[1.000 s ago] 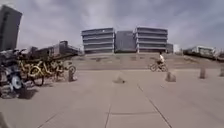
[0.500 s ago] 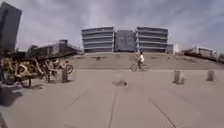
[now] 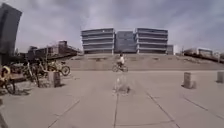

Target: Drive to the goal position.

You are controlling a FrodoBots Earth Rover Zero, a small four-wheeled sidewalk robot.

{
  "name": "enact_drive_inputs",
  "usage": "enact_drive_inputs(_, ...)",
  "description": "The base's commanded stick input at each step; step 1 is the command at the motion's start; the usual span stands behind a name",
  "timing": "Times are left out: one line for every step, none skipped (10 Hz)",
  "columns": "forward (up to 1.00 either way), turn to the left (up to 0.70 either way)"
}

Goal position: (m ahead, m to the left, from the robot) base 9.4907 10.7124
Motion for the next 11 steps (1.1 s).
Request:
enact_drive_inputs(1.00,0.00)
enact_drive_inputs(1.00,0.06)
enact_drive_inputs(1.00,0.34)
enact_drive_inputs(1.00,0.40)
enact_drive_inputs(1.00,0.40)
enact_drive_inputs(1.00,0.40)
enact_drive_inputs(1.00,0.40)
enact_drive_inputs(1.00,0.40)
enact_drive_inputs(1.00,0.40)
enact_drive_inputs(1.00,0.40)
enact_drive_inputs(1.00,0.40)
